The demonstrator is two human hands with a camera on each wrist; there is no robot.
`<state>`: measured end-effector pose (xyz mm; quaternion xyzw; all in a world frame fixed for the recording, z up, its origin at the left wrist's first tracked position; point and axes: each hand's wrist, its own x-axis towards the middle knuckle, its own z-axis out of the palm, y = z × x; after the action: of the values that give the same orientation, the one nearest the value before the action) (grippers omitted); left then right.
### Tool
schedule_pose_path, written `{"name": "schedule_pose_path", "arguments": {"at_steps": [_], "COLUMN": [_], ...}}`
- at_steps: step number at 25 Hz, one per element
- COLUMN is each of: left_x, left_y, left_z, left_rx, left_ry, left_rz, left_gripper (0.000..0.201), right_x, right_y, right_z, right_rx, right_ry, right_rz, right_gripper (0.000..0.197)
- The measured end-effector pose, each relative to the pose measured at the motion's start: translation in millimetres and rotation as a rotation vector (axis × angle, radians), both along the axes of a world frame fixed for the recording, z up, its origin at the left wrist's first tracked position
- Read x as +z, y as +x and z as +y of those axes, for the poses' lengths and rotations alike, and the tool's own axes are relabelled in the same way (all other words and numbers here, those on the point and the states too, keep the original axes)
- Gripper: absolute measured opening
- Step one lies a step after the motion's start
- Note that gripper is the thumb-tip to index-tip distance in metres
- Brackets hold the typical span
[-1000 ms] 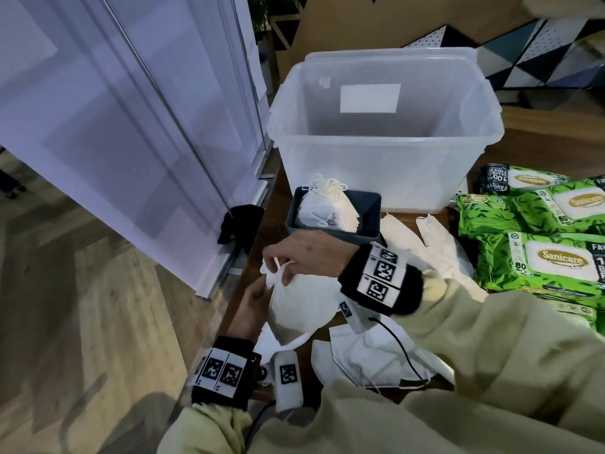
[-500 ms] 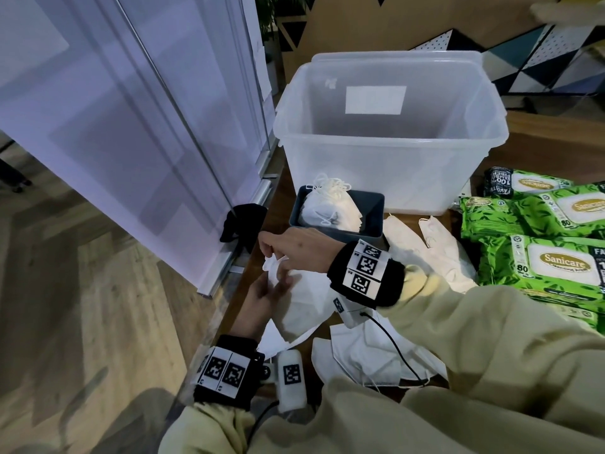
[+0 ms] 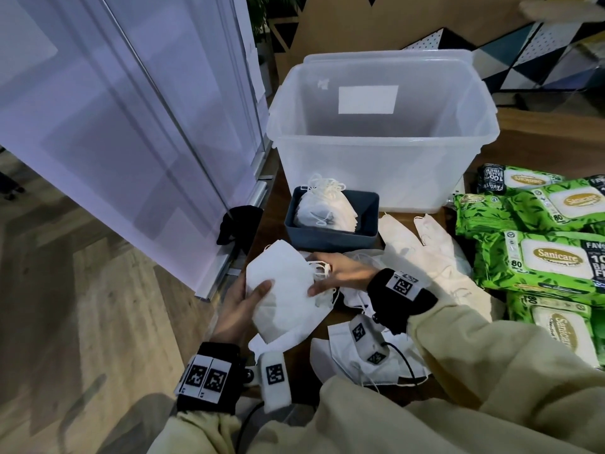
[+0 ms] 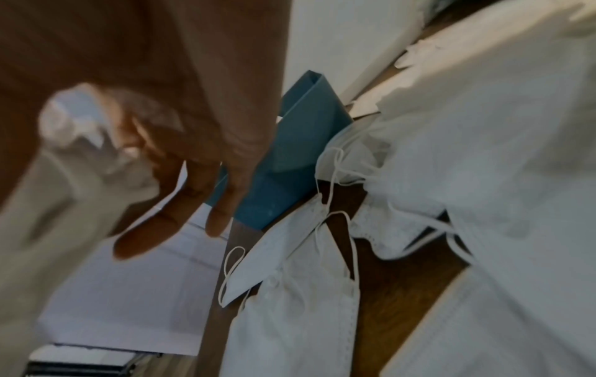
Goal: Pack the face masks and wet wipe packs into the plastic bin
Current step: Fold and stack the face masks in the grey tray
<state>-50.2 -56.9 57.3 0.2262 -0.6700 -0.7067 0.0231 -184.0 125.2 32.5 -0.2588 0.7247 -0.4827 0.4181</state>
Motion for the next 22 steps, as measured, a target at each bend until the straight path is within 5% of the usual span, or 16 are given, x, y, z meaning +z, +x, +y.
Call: {"name": "schedule_pose_path", "arguments": {"at_steps": [3, 8, 14, 17, 19, 22], "left_x": [-2.1, -1.1, 11.3, 23.5, 29.1, 29.3], "left_y": [4.2, 2.7, -1.0, -6.8, -6.1, -1.8], "left_z": [-5.7, -8.7, -29.1, -40.3, -51.4, -66.4], "left_rx": [0.038, 0.073, 0.23, 0.245, 0.288, 0.36], "left_ry": [0.028, 0.012, 0.008, 0.018, 0.024, 0.038], "left_rz": [0.029, 0.059, 0.119, 0.108, 0.103, 0.083], "left_gripper": [0.025, 0.028, 0.03, 0.019, 0.018, 0.026], "right_x": [-6.6, -6.0, -0.5, 3.2, -5.7, -31.4], "right_y": [4.4, 18.9, 8.2, -1.3, -10.7, -17.7], "right_z": [3.5, -16.3, -33.4, -38.7, -32.1, -21.4], "right_rx": [-0.212, -0.491, -0.569, -0.388, -0.3, -0.233], "right_ry": [-0.159, -0.411, -0.364, -0.398, -0.295, 0.039], "right_rz": [-0.093, -0.408, -0.203, -0.24, -0.175, 0.16], "right_gripper": [0.041, 0.047, 0.052, 0.046, 0.043, 0.031]}}
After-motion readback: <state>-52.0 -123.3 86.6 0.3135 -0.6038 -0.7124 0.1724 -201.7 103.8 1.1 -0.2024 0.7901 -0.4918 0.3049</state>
